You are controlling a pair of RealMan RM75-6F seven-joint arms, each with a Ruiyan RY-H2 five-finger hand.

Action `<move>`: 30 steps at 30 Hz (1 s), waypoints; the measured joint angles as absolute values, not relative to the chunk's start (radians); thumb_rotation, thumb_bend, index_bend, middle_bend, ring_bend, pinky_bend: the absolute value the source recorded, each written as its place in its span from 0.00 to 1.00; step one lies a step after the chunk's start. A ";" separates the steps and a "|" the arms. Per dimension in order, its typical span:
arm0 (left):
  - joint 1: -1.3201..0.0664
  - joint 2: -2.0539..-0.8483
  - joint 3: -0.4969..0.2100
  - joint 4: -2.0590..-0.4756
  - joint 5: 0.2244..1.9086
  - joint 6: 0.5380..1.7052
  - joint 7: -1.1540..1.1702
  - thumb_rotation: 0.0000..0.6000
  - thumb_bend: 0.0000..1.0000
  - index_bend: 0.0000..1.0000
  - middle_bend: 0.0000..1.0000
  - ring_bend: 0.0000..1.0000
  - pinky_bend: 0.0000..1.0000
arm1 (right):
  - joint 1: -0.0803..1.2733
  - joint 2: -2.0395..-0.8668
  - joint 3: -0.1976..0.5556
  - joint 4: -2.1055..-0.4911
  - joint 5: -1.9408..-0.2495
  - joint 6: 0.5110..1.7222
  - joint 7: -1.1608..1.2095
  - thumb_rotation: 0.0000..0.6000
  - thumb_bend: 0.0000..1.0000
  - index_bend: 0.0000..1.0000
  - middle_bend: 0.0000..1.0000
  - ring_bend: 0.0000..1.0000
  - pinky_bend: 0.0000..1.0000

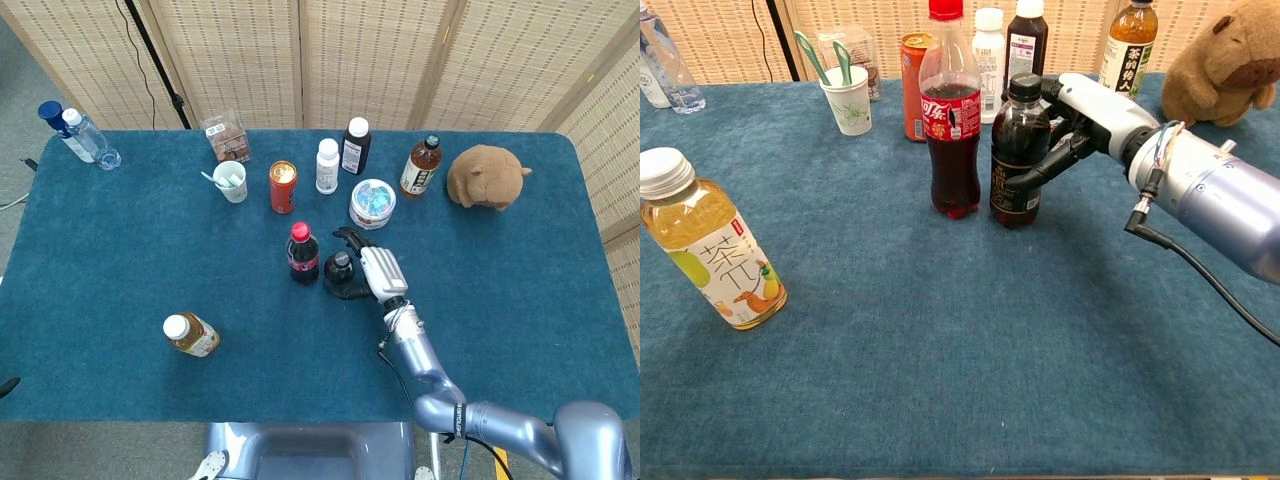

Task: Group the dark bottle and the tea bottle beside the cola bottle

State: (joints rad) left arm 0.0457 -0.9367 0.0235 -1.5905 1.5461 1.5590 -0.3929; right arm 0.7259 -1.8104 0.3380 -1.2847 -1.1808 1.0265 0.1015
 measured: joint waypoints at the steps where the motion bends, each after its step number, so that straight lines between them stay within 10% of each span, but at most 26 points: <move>1: 0.046 -0.936 0.024 -1.590 1.546 1.560 -0.395 1.00 0.02 0.00 0.00 0.00 0.00 | 0.725 -1.805 0.336 -1.297 -1.182 1.028 0.093 1.00 0.00 0.12 0.09 0.23 0.29; 17: -0.007 -0.945 0.010 -1.535 1.577 1.519 -0.504 1.00 0.02 0.00 0.00 0.00 0.00 | 0.626 -1.552 0.297 -1.665 -1.189 1.102 -0.028 1.00 0.00 0.03 0.00 0.02 0.14; 30: -0.144 -1.040 0.036 -1.364 1.770 1.454 -0.623 1.00 0.00 0.00 0.00 0.00 0.00 | 0.379 -1.171 0.103 -1.915 -1.429 1.268 0.022 1.00 0.00 0.02 0.00 0.00 0.08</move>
State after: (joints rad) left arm -0.1444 -1.0405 0.0360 -1.3635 1.7697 1.4537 -0.6229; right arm 0.3794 -1.1711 0.1026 -1.9154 -1.4288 1.2683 0.0223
